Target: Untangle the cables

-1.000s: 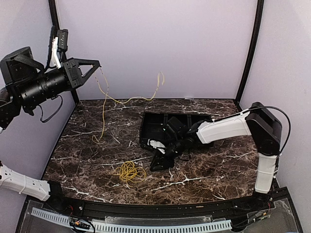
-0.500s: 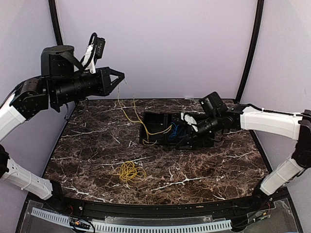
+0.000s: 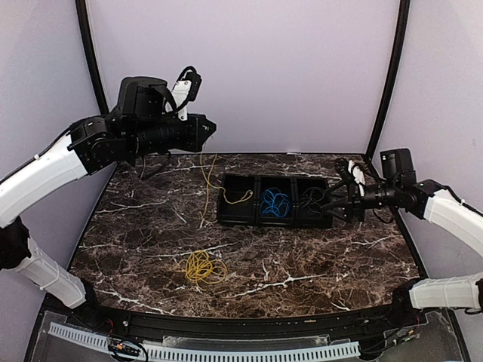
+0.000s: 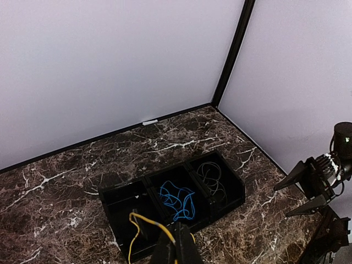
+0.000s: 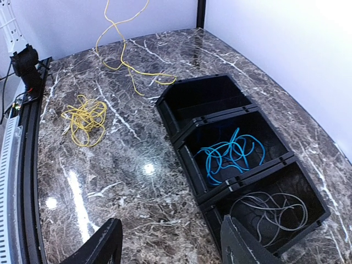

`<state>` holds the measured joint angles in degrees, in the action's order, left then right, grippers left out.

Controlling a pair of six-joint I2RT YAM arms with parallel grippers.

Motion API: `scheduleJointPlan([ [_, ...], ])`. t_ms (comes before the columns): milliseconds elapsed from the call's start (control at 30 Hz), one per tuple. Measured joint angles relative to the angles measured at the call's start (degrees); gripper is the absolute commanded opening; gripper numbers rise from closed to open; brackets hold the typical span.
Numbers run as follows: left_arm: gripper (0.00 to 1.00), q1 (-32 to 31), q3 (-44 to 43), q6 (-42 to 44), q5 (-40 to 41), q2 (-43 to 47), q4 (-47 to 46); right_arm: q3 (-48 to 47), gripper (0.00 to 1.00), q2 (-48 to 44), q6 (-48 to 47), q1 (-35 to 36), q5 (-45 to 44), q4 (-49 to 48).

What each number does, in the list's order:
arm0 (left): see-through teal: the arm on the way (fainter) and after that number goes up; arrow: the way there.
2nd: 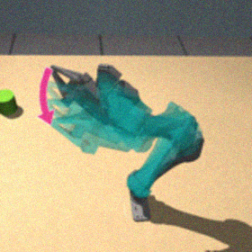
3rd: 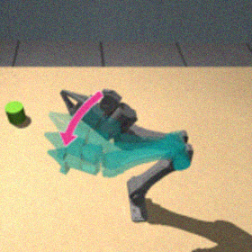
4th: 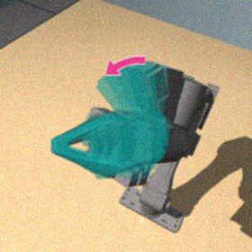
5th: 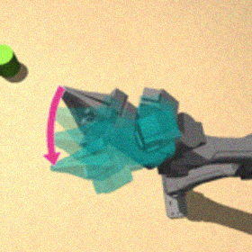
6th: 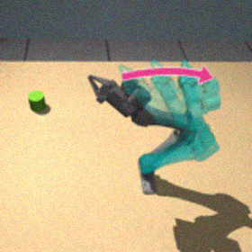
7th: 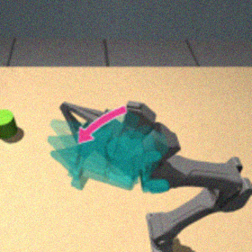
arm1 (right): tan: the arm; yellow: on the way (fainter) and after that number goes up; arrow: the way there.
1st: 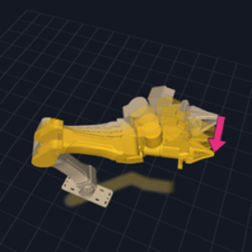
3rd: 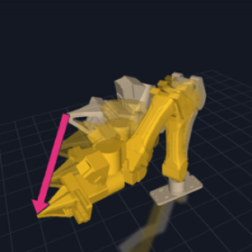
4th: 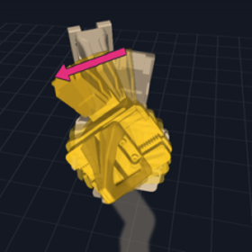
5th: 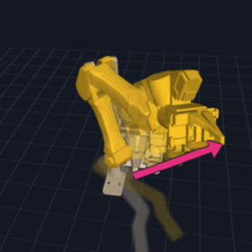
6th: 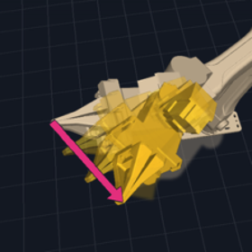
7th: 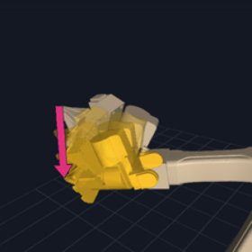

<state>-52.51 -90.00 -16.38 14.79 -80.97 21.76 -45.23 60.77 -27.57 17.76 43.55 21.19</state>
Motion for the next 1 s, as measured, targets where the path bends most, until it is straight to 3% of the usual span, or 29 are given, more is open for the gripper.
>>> scheduleJointPlan([
  [233,0.00,6.0,-4.3,1.6,-4.5,-6.4,-2.0,1.1,0.64,-0.3,-0.9,-2.1,-1.4,-2.3],
  [567,0.00,7.7,-16.9,4.8,-7.1,-14.5,-2.7,1.4,0.64,0.9,-2.7,-2.1,-3.1,-2.1],
  [733,0.00,9.0,-15.6,5.7,-6.8,-16.7,-3.5,1.6,0.64,0.6,-3.3,-2.2,-3.8,-2.2],
  [1000,0.00,11.0,-6.5,5.7,-6.3,-17.0,-4.6,1.7,0.64,0.8,-3.7,-2.3,-4.4,-2.1],
])
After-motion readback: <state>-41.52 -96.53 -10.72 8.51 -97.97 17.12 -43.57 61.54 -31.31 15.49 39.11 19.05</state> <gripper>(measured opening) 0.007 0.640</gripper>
